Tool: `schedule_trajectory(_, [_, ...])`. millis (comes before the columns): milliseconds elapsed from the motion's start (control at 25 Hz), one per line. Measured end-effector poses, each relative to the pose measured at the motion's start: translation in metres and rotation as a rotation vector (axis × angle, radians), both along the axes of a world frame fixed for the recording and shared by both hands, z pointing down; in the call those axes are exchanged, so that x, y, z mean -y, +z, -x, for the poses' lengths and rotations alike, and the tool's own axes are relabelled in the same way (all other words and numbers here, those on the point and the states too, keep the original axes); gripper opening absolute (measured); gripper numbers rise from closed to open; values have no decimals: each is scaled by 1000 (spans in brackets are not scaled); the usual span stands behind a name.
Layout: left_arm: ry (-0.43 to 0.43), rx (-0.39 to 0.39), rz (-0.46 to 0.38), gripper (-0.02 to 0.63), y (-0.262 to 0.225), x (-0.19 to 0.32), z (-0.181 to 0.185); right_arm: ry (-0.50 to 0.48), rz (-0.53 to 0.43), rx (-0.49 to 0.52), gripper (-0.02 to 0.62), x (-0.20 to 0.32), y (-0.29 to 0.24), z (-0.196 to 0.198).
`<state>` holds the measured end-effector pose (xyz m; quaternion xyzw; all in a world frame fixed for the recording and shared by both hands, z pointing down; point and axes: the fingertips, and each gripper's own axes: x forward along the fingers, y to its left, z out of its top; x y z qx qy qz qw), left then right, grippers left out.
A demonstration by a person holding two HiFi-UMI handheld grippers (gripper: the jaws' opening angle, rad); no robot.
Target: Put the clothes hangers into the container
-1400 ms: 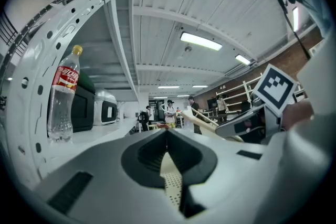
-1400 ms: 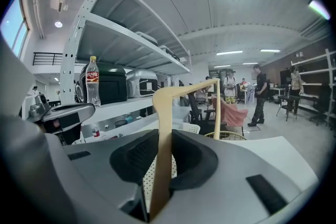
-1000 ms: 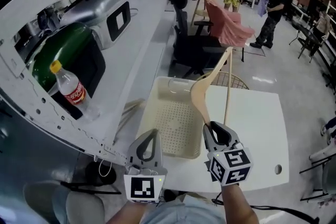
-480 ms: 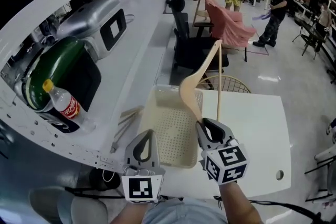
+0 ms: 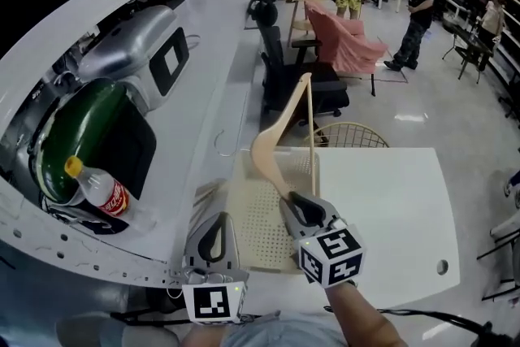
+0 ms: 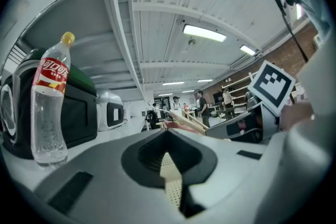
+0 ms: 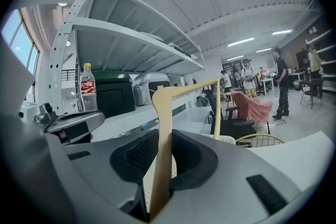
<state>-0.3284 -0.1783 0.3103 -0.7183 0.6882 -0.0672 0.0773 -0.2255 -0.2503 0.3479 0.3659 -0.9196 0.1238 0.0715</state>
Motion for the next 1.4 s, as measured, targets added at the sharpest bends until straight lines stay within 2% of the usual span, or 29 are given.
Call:
schedule_trajectory(400, [59,1,56,12,17,14,10,16,127,24,84,11,53,25])
schedule_trajectory(640, [83,-47,138,12,34,20,7,38,196,28,84,11,81,27])
schedule_trajectory(800, [94,-15,133,12,46,32,14,47,231,30,84,15,99,33])
schedule_trajectory(1080, [109,-35,169,12,61,40,17,61,298,-11,87,20,116,37])
schedule_trajectory(1240, [112,-43,176,12,65,43,20,81,382,15,91,26,128,35])
schedule_trajectory(1400, [109,-61,194,12,68,44,22,89,414,32,91,30,135,35])
